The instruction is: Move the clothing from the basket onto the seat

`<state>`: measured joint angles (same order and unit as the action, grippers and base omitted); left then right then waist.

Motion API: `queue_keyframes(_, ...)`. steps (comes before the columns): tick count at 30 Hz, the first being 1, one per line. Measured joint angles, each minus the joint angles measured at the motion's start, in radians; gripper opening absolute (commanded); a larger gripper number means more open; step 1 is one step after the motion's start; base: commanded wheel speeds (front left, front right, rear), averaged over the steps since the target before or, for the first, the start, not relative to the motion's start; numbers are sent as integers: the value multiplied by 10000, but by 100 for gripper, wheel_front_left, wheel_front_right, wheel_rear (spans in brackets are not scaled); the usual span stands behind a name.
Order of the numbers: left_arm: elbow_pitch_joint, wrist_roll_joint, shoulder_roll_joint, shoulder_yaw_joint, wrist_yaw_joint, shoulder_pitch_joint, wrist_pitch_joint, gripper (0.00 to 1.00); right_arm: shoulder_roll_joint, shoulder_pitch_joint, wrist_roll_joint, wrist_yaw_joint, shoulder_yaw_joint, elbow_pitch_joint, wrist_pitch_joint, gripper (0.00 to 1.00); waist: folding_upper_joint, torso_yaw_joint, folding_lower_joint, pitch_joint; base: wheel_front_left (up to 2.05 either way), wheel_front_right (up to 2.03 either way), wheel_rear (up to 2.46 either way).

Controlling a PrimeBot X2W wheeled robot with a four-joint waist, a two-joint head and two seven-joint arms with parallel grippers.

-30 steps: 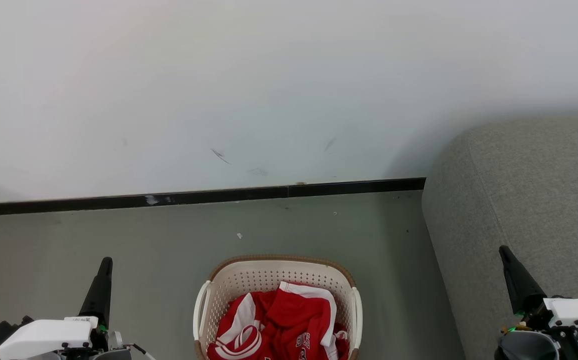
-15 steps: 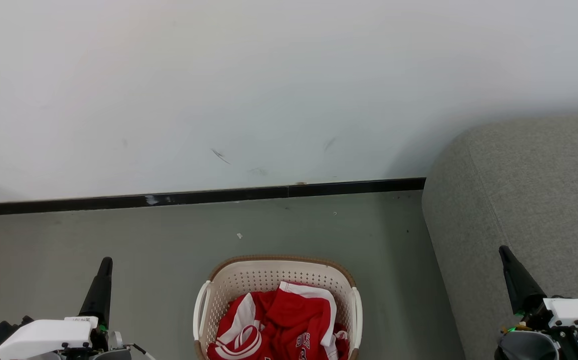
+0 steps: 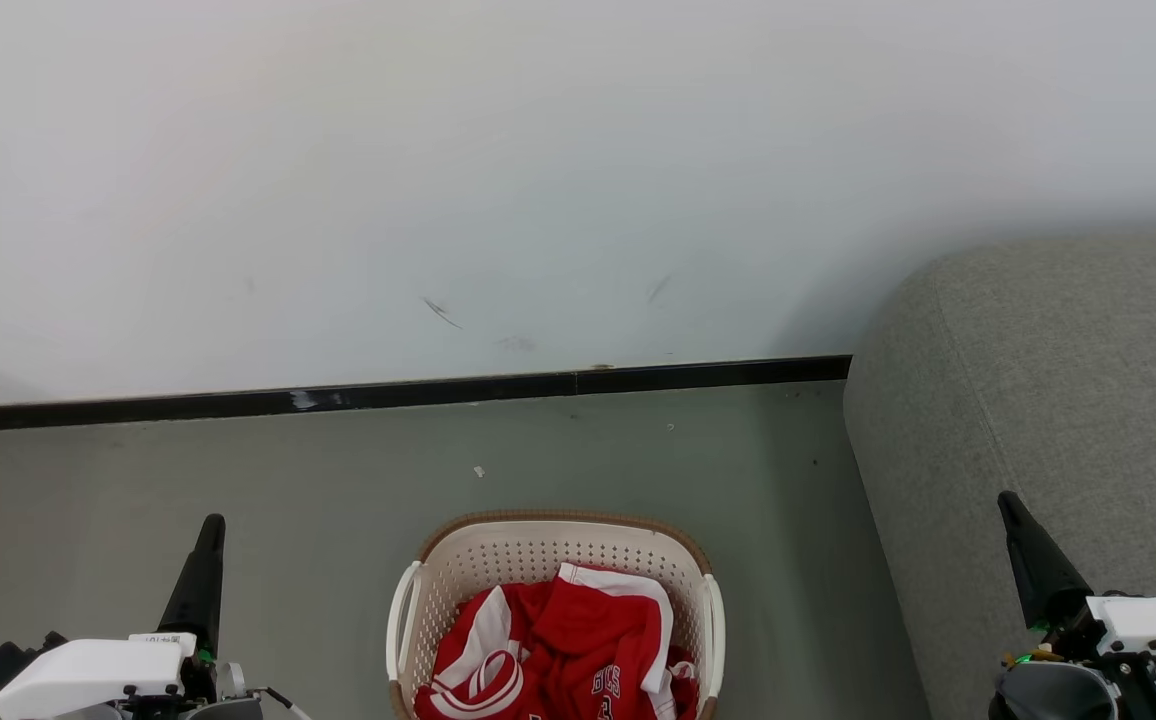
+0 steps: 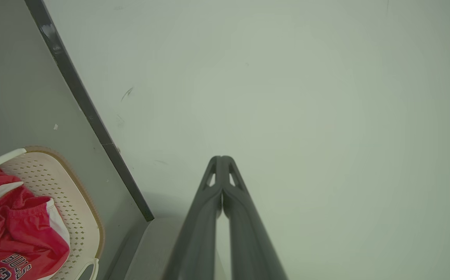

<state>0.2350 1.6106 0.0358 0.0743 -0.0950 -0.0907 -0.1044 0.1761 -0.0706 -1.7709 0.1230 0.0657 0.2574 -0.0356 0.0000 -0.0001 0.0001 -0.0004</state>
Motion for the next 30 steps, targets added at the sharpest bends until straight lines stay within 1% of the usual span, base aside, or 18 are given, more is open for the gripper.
queue_keyframes(30,0,0,0,0,0,0,0,0,4,0,-54,0,6,0,0,0,0,0,-1,0,0,0,0)
